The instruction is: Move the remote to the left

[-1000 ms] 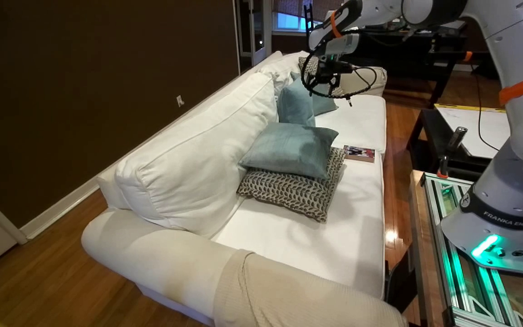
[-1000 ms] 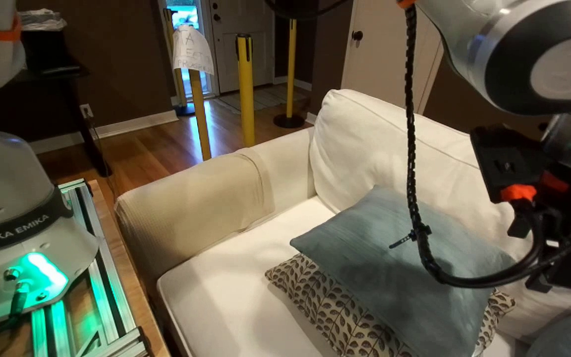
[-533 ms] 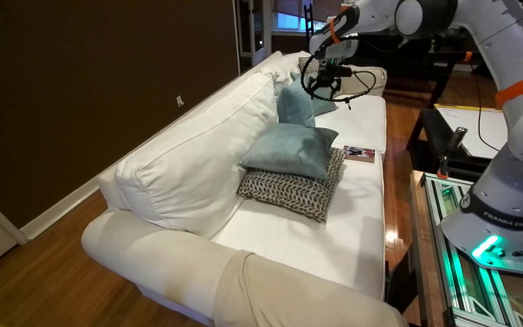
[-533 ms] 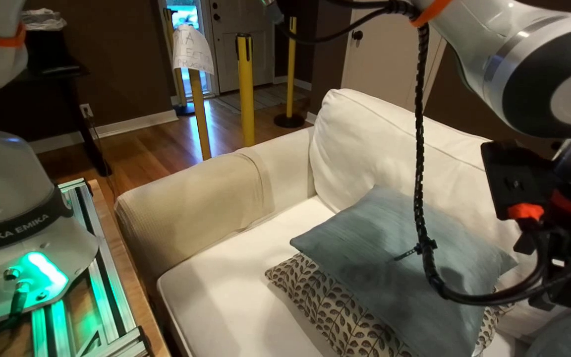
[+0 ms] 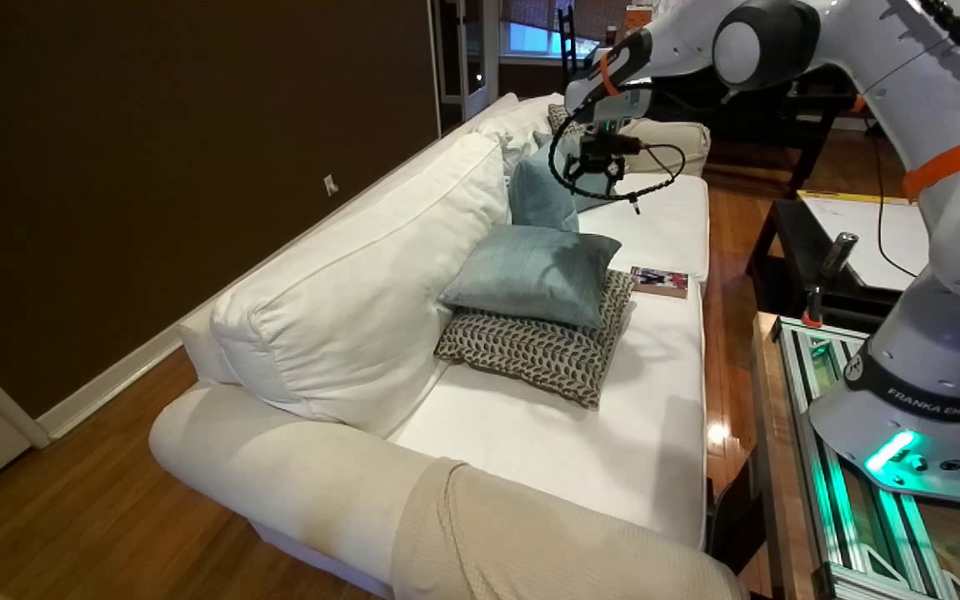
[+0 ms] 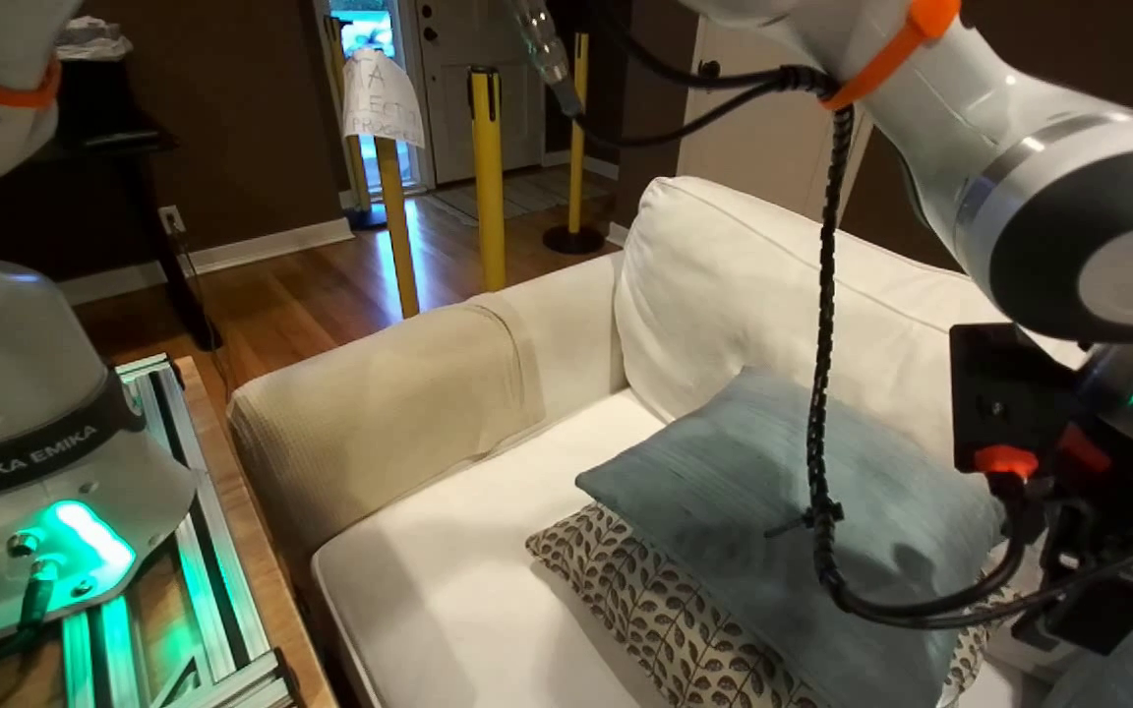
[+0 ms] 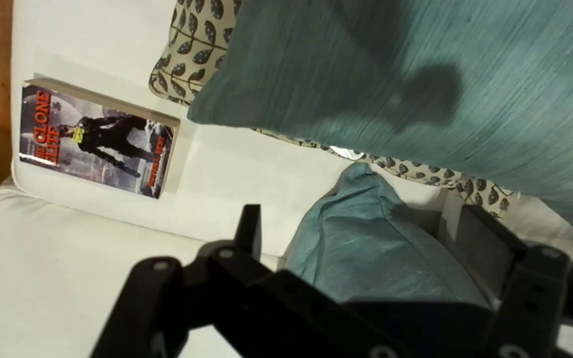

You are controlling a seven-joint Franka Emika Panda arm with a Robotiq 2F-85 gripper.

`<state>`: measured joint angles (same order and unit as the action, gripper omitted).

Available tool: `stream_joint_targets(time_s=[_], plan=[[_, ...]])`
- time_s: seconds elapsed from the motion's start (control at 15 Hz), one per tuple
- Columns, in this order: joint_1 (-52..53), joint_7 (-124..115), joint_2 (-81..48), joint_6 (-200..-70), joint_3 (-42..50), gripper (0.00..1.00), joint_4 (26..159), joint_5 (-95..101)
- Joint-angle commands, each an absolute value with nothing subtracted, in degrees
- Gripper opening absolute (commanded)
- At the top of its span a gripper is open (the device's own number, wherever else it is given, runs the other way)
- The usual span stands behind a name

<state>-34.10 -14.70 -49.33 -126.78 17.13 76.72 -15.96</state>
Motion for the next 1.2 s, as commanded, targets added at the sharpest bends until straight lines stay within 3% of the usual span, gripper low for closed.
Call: stream_joint_targets(time_s=[0.0,0.53,1.13], plan=[[-37.6,-17.2,-56.8,-121.8,14.6,1.0,66.4,-18.0],[-40.9,-22.9,-71.0,-114.2,13.9,1.0,46.9,-18.0],[-42.8,-27.5,-81.5,-111.7,13.8,1.0,34.1,-17.6]])
